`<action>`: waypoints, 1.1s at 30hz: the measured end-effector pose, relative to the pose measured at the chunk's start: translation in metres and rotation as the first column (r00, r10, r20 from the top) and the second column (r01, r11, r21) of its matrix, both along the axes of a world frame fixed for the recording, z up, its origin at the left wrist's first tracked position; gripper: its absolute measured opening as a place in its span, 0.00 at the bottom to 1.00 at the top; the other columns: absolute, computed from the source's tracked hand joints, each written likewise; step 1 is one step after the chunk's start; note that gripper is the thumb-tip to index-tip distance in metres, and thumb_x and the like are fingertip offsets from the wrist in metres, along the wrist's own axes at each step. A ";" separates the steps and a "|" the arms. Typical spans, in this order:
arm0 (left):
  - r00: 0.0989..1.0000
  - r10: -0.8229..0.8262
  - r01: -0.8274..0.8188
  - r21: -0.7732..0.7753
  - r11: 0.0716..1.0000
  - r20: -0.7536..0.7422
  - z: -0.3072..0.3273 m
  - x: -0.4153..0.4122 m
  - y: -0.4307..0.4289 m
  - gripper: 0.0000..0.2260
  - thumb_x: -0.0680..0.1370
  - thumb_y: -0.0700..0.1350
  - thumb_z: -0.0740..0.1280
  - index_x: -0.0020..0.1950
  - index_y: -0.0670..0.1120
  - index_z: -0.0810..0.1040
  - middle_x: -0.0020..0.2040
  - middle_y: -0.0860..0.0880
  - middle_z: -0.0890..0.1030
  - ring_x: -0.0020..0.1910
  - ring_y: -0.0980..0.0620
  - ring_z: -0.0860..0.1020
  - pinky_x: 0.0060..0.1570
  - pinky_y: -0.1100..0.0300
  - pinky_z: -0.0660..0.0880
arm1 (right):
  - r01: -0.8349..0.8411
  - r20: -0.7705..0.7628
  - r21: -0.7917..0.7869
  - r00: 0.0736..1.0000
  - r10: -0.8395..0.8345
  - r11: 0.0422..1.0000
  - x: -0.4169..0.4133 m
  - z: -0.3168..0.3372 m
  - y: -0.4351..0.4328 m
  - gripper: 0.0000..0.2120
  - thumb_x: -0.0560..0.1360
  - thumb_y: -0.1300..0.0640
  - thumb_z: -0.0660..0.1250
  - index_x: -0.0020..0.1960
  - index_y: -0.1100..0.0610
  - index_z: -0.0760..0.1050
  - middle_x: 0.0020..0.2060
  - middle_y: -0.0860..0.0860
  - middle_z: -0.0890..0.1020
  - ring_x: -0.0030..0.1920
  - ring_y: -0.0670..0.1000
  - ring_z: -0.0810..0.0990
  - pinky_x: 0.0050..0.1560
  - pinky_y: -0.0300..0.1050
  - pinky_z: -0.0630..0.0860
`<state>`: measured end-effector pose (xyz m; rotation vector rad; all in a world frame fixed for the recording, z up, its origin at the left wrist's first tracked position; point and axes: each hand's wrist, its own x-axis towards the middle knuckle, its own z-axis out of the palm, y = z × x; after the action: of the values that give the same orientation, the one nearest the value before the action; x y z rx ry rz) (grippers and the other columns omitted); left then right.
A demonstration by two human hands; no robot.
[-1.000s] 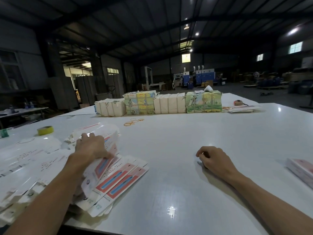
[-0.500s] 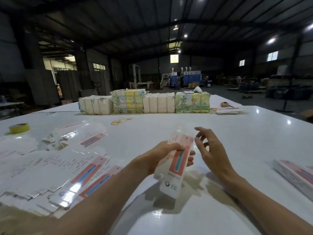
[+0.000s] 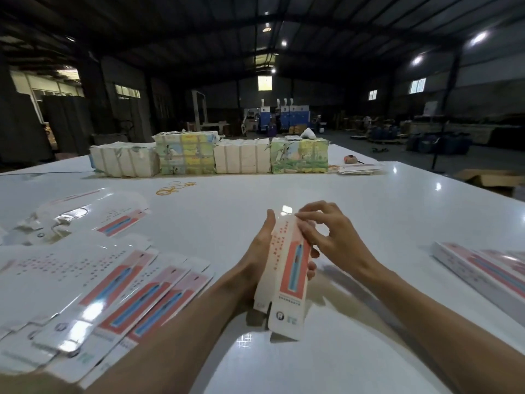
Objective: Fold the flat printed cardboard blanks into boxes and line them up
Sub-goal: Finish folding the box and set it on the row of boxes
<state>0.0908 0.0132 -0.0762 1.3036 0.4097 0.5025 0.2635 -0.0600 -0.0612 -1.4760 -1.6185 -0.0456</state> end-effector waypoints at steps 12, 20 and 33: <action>0.979 -0.196 0.199 0.051 0.979 -0.046 0.015 0.000 0.001 0.35 0.82 0.69 0.50 0.63 0.43 0.81 0.55 0.41 0.84 0.43 0.44 0.84 0.46 0.53 0.82 | -0.149 -0.584 0.029 0.800 0.137 0.988 0.003 0.022 -0.006 0.06 0.79 0.58 0.73 0.46 0.58 0.87 0.63 0.46 0.79 0.61 0.56 0.81 0.63 0.58 0.81; 0.972 -0.218 0.209 -0.101 0.973 -0.087 0.018 0.010 -0.011 0.30 0.77 0.74 0.57 0.51 0.45 0.70 0.37 0.49 0.72 0.31 0.56 0.70 0.34 0.66 0.73 | -0.358 -0.737 0.134 0.587 0.335 0.924 -0.006 0.029 -0.014 0.10 0.76 0.55 0.70 0.43 0.61 0.84 0.68 0.51 0.79 0.70 0.54 0.76 0.71 0.52 0.73; 0.989 0.054 -0.026 -0.196 0.980 0.139 0.005 0.002 -0.002 0.39 0.75 0.74 0.55 0.68 0.43 0.76 0.42 0.42 0.80 0.36 0.47 0.81 0.36 0.55 0.81 | -0.335 -0.679 0.038 0.683 0.270 0.941 -0.024 -0.010 -0.001 0.22 0.81 0.52 0.72 0.71 0.40 0.69 0.48 0.57 0.86 0.53 0.59 0.87 0.53 0.47 0.85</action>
<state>0.0925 0.0109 -0.0710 1.0664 0.3557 0.5721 0.2396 -0.0610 -0.0708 -1.0689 -1.2251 0.6980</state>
